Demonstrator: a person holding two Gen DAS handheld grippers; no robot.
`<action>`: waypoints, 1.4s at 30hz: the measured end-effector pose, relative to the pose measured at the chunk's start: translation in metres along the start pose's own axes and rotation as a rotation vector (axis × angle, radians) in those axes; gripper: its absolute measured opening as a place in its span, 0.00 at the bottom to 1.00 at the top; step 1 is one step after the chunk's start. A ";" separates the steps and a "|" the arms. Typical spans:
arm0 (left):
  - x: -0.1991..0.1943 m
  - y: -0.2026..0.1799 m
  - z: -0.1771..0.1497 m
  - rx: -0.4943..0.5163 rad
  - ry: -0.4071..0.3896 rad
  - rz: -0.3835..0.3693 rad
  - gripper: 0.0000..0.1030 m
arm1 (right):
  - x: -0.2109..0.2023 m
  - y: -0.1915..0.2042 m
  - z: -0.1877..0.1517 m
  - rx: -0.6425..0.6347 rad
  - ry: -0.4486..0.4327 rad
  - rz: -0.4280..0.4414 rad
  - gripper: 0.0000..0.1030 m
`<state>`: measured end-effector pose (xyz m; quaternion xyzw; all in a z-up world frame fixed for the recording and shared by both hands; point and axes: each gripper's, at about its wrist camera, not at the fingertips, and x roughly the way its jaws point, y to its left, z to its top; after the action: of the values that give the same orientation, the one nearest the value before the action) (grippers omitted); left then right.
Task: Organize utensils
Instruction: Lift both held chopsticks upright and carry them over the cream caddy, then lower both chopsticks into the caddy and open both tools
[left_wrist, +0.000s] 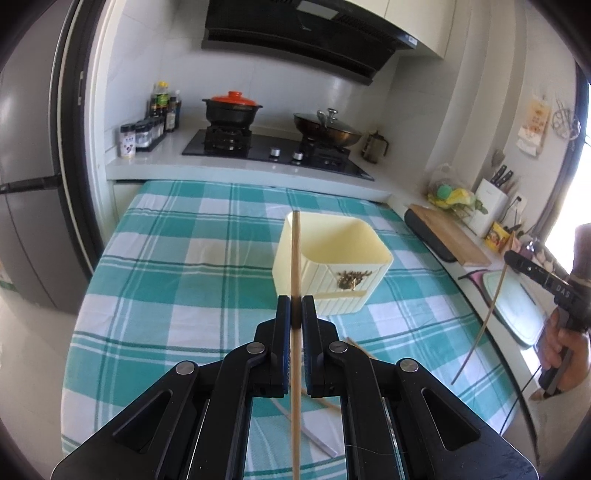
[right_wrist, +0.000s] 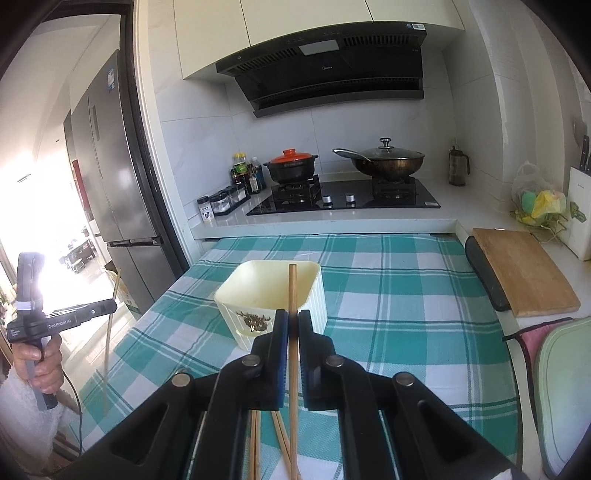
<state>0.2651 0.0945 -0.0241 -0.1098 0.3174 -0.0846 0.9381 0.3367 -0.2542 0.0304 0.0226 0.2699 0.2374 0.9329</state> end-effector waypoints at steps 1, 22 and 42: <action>0.000 0.000 0.000 -0.003 -0.001 -0.001 0.04 | 0.000 0.001 0.001 -0.001 -0.004 0.001 0.06; 0.027 -0.063 0.154 0.065 -0.314 0.033 0.04 | 0.063 0.044 0.137 -0.055 -0.318 -0.041 0.06; 0.179 -0.048 0.091 0.031 0.078 0.116 0.53 | 0.192 0.002 0.060 0.031 0.070 -0.024 0.25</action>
<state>0.4571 0.0211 -0.0450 -0.0734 0.3584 -0.0393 0.9299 0.5089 -0.1603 -0.0127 0.0254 0.3064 0.2225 0.9252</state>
